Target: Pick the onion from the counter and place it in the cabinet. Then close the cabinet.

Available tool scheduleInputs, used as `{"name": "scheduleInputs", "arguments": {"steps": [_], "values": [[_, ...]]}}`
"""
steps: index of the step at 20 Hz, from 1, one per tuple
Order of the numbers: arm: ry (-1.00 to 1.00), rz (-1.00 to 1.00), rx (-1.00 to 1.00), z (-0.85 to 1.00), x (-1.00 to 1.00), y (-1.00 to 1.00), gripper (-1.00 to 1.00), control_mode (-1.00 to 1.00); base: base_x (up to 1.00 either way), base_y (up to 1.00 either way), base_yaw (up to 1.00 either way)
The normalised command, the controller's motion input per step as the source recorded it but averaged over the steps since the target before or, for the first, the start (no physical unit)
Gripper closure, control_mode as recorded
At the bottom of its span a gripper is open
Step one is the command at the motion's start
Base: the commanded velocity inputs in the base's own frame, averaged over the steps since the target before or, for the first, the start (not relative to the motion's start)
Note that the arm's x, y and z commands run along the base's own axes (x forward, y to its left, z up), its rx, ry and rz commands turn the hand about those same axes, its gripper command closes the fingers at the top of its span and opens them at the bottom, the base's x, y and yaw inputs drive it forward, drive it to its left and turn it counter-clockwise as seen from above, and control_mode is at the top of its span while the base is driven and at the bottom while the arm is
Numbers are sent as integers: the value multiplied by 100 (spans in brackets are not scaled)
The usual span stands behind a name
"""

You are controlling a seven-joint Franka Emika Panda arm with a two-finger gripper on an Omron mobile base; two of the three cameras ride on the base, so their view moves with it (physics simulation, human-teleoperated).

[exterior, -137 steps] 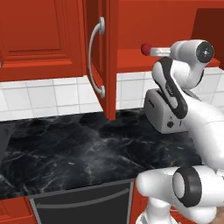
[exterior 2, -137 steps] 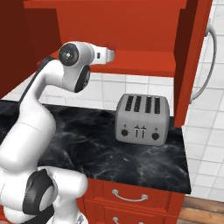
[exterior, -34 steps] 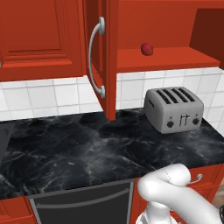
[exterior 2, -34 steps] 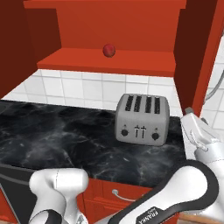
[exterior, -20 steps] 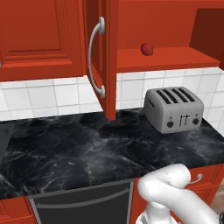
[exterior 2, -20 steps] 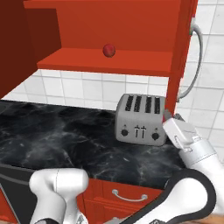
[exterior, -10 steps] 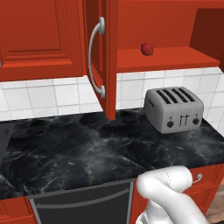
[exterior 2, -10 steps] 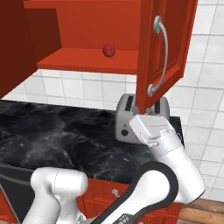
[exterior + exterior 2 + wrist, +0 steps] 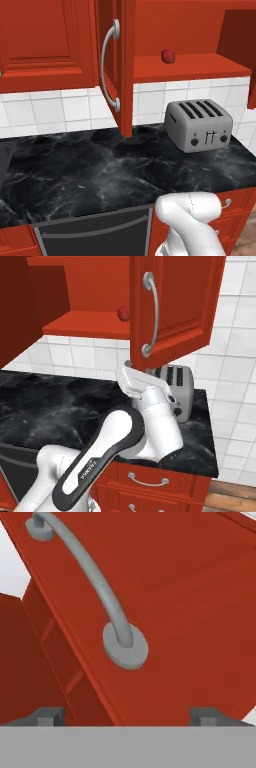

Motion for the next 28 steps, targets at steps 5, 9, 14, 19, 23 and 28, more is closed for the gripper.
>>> {"name": "scheduleInputs", "arguments": {"steps": [5, 9, 14, 19, 23, 28], "values": [[24, -21, 0, 0, 82, 41, -100, -100, 0, 0, 0], [30, -20, 0, 0, 86, 36, -100, -100, 0, 0, 0], [29, -19, 0, 0, 87, 34, -100, -100, 0, 0, 0], [25, -16, 0, -8, 96, 35, -100, -100, 0, 0, 0], [20, -15, 0, -9, 100, 31, -100, -100, 0, 0, 0], [22, -14, 0, -5, 100, 23, -100, -100, 0, 0, 0]]}}
